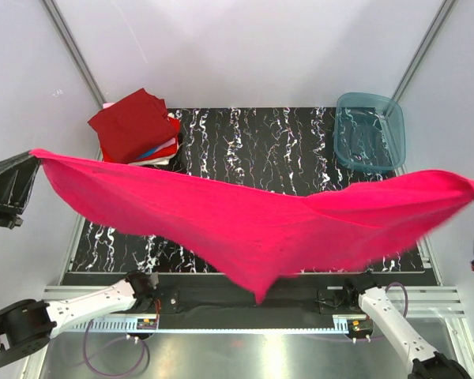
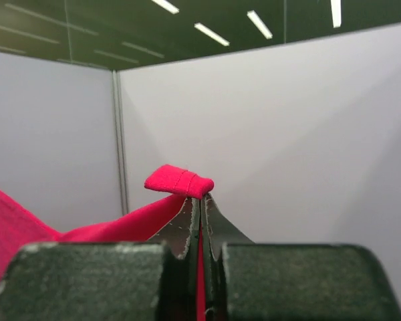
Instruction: Fold and stack the t-shirts
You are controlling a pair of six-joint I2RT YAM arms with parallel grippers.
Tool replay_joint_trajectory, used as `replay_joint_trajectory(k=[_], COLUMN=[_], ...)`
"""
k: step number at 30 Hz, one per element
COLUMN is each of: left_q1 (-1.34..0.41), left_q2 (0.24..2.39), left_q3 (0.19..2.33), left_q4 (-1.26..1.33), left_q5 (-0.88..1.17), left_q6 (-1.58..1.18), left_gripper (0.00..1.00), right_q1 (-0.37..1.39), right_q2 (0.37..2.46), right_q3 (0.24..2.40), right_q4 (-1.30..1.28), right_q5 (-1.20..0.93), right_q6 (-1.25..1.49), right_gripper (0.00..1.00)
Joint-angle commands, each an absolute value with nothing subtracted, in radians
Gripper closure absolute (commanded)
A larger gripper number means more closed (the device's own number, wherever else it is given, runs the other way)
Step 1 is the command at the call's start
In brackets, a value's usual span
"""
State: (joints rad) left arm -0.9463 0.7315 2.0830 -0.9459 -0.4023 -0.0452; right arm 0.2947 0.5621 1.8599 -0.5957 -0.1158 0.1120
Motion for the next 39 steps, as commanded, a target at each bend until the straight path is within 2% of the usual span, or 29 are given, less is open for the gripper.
replay_joint_trajectory(k=[1,6,11,13,16,17,18,20,22,23,24,25,26,27,29,30,31,33,37,39], left_q1=[-0.934,-0.934,-0.933,-0.92,-0.68,-0.465,-0.38,-0.237,-0.206,-0.184,-0.175,-0.167,-0.158,-0.153,-0.156,-0.156,-0.156,-0.156,-0.156,-0.156], left_q2=[0.778,0.801,0.885,0.923,1.009,1.09,1.139,1.315,1.452,1.6,1.676,1.746,1.847,1.873,1.852,1.827,1.797,1.712,1.602,1.524], left_q3=[2.071,1.939,1.74,1.634,1.547,1.534,1.498,1.483,1.543,1.584,1.711,1.779,1.836,1.889,1.879,1.841,1.823,1.786,1.75,1.667], left_q4=[-0.804,-0.707,-0.618,-0.562,-0.599,-0.629,-0.656,-0.672,-0.702,-0.725,-0.818,-0.872,-0.914,-0.943,-0.927,-0.895,-0.884,-0.873,-0.908,-0.908], left_q5=[-0.368,-0.5,-0.803,-0.853,-0.743,-0.568,-0.501,-0.41,-0.416,-0.411,-0.388,-0.381,-0.387,-0.377,-0.356,-0.351,-0.351,-0.351,-0.356,-0.341], left_q6=[0.092,0.156,0.198,0.209,0.123,0.08,0.024,0.003,-0.037,-0.047,-0.072,-0.09,-0.11,-0.132,-0.143,-0.155,-0.163,-0.17,-0.187,-0.202], left_gripper=[1.0,1.0,1.0,1.0,1.0,1.0,1.0,1.0,1.0,1.0,1.0,0.94,0.8,0.6,0.45,0.3,0.23,0.19,0.18,0.18], right_q1=[0.301,0.301,0.301,0.299,0.267,0.25,0.233,0.19,0.176,0.166,0.161,0.158,0.156,0.156,0.158,0.156,0.156,0.158,0.156,0.156], right_q2=[0.649,0.813,1.003,1.119,1.282,1.396,1.457,1.642,1.853,1.931,2.006,2.14,2.192,2.225,2.214,2.18,2.089,1.996,1.809,1.752], right_q3=[1.884,1.873,1.721,1.656,1.651,1.667,1.689,1.779,1.932,2.01,2.101,2.276,2.354,2.411,2.395,2.338,2.197,2.07,1.86,1.775], right_q4=[-0.468,-0.402,-0.301,-0.215,-0.155,-0.129,-0.13,-0.135,-0.199,-0.25,-0.402,-0.482,-0.621,-0.67,-0.663,-0.623,-0.576,-0.459,-0.452,-0.457], right_q5=[-0.057,-0.018,-0.005,-0.005,-0.005,-0.005,0.018,0.032,0.086,0.09,0.124,0.129,0.143,0.181,0.184,0.172,0.167,0.157,0.103,0.066], right_q6=[0.015,0.034,0.02,0.014,0.037,0.061,0.113,0.161,0.212,0.222,0.262,0.273,0.282,0.3,0.302,0.298,0.296,0.299,0.34,0.365], right_gripper=[1.0,1.0,1.0,1.0,1.0,1.0,1.0,1.0,1.0,0.95,0.71,0.35,0.09,0.0,0.0,0.0,0.0,0.0,0.0,0.0])
